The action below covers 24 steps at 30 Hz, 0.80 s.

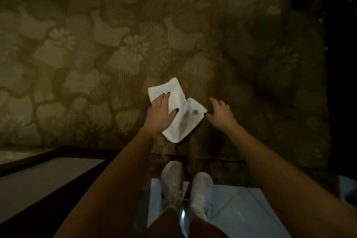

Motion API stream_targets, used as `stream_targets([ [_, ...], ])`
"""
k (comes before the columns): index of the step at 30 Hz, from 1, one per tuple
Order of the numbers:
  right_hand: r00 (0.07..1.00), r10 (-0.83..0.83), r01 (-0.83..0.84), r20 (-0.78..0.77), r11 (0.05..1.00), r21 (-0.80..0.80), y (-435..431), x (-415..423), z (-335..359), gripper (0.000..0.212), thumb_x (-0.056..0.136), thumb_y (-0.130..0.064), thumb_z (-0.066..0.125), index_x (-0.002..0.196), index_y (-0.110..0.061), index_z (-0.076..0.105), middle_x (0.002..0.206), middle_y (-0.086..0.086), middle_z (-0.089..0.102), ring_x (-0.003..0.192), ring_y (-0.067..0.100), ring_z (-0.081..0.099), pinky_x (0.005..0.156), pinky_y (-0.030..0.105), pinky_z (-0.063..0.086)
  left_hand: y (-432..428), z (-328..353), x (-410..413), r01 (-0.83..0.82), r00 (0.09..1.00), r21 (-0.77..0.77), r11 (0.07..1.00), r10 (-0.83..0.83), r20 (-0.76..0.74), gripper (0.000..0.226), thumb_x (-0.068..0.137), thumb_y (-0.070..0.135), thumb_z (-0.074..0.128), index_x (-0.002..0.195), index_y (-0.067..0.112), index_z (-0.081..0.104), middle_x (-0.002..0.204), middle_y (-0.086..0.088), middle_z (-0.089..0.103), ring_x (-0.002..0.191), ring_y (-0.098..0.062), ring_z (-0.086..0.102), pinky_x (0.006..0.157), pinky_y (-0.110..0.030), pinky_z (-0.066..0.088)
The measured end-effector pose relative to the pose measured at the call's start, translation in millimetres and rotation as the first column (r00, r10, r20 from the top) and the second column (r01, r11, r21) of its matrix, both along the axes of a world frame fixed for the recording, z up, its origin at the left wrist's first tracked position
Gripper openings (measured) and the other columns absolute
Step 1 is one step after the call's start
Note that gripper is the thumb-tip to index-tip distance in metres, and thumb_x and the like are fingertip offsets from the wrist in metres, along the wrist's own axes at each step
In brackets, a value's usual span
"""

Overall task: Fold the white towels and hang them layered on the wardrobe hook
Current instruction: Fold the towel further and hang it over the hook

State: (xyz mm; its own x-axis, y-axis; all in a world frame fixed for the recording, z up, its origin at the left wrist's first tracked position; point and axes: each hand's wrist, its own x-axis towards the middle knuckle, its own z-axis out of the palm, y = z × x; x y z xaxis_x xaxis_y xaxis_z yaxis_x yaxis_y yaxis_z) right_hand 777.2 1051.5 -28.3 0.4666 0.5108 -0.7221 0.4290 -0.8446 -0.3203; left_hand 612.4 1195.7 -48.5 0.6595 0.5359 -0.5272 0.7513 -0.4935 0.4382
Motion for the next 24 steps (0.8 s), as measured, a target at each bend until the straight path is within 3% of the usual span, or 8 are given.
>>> stream_targets([
  [7,0.955,-0.295,0.295,-0.030,0.955,-0.018,-7,-10,-154,0.049,0.098,-0.028,0.057,0.142,-0.013,0.042,0.142,0.014,0.044,0.126,0.033,0.047,0.099,0.043,0.044,-18,-146,-13,-0.040,0.999,-0.171,0.985,0.038,-0.016,0.056,0.097,0.037,0.056,0.143,0.008,0.041,0.136,-0.015,0.052,0.126,-0.032,0.044,0.103,-0.039,0.038],
  [10,0.909,-0.418,0.417,0.002,0.909,0.018,-1,-17,-181,0.040,0.096,-0.020,0.059,0.133,-0.009,0.048,0.133,0.013,0.050,0.115,0.028,0.056,0.085,0.033,0.046,-26,-170,-21,-0.090,0.996,-0.249,0.964,0.088,-0.018,0.034,0.097,0.028,0.057,0.119,0.002,0.055,0.119,-0.017,0.061,0.112,-0.031,0.055,0.086,-0.030,0.042],
  [12,0.855,-0.518,0.518,-0.021,0.854,0.038,5,-19,-185,0.029,0.096,-0.015,0.059,0.123,-0.008,0.052,0.123,0.012,0.057,0.101,0.021,0.058,0.074,0.027,0.047,-34,-165,-26,-0.149,0.987,-0.312,0.938,0.162,0.015,0.016,0.099,0.021,0.055,0.096,0.004,0.057,0.103,-0.014,0.064,0.101,-0.029,0.060,0.070,-0.023,0.036],
  [14,0.785,-0.618,0.619,-0.048,0.784,0.047,13,-21,-176,0.022,0.096,-0.011,0.058,0.117,-0.009,0.053,0.119,0.011,0.060,0.094,0.017,0.057,0.069,0.026,0.045,-41,-143,-24,-0.199,0.964,-0.297,0.934,0.242,0.114,0.022,0.099,0.017,0.055,0.078,0.013,0.048,0.082,-0.003,0.060,0.084,-0.022,0.060,0.059,-0.022,0.030],
  [17,0.695,-0.712,0.719,-0.101,0.687,0.099,23,-30,-145,0.025,0.094,-0.004,0.057,0.118,-0.010,0.053,0.120,0.009,0.058,0.096,0.015,0.055,0.076,0.027,0.047,-41,-98,-13,-0.308,0.898,-0.255,0.917,0.369,0.241,0.028,0.099,0.020,0.055,0.072,0.021,0.046,0.070,0.013,0.052,0.067,-0.002,0.052,0.054,-0.013,0.034],
  [21,0.669,-0.712,0.742,-0.214,0.623,0.247,21,-43,-63,0.024,0.095,-0.008,0.058,0.117,-0.015,0.057,0.110,-0.001,0.059,0.106,0.021,0.060,0.086,0.035,0.055,-29,-29,-9,-0.344,0.880,-0.245,0.907,0.402,0.253,0.021,0.099,0.021,0.054,0.078,0.024,0.053,0.071,0.016,0.054,0.067,0.003,0.053,0.056,-0.008,0.037],
  [24,0.600,-0.717,0.800,-0.354,0.539,0.263,10,-40,15,0.023,0.097,-0.009,0.057,0.119,-0.016,0.061,0.118,0.002,0.063,0.105,0.020,0.064,0.085,0.033,0.057,-19,36,-13,-0.473,0.792,-0.285,0.834,0.544,0.277,0.016,0.099,0.021,0.054,0.085,0.023,0.061,0.075,0.014,0.059,0.069,0.004,0.056,0.060,-0.009,0.041],
])
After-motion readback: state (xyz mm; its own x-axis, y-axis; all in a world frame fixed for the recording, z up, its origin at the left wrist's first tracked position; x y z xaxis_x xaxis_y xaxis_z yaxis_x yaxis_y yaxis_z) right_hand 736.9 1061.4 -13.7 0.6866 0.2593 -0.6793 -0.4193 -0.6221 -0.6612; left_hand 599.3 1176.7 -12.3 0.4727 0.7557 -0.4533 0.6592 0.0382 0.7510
